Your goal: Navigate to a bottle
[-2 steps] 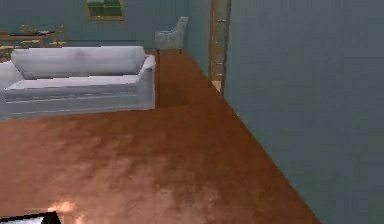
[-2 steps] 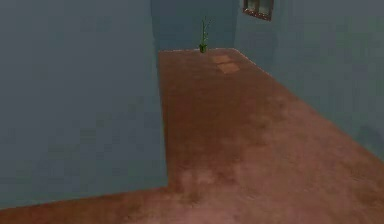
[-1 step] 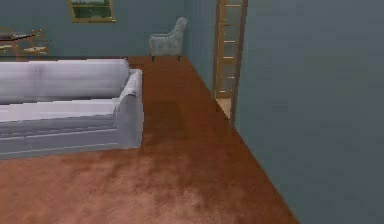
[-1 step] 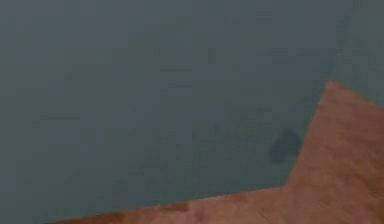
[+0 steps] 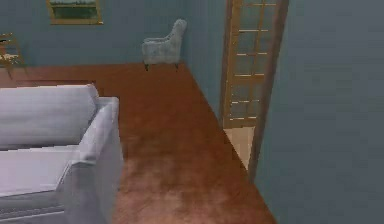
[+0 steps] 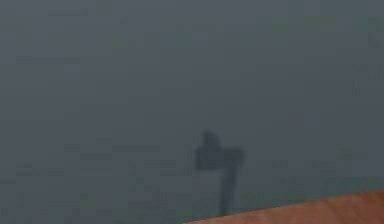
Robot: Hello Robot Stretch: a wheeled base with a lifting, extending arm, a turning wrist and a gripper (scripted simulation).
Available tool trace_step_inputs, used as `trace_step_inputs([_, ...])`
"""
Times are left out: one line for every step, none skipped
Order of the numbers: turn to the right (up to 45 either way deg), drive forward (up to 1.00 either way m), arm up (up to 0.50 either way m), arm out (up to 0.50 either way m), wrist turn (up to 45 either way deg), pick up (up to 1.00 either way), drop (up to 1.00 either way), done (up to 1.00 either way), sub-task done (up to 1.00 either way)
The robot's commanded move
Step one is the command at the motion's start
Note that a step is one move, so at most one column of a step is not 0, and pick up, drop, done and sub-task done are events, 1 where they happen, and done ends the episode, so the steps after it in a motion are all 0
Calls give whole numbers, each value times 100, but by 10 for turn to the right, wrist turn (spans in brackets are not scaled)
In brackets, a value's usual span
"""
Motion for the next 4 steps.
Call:
trace_step_inputs([0,100,0,0,0,0,0,0,0])
trace_step_inputs([0,60,0,0,0,0,0,0,0])
trace_step_inputs([450,0,0,0,0,0,0,0,0])
trace_step_inputs([120,0,0,0,0,0,0,0,0])
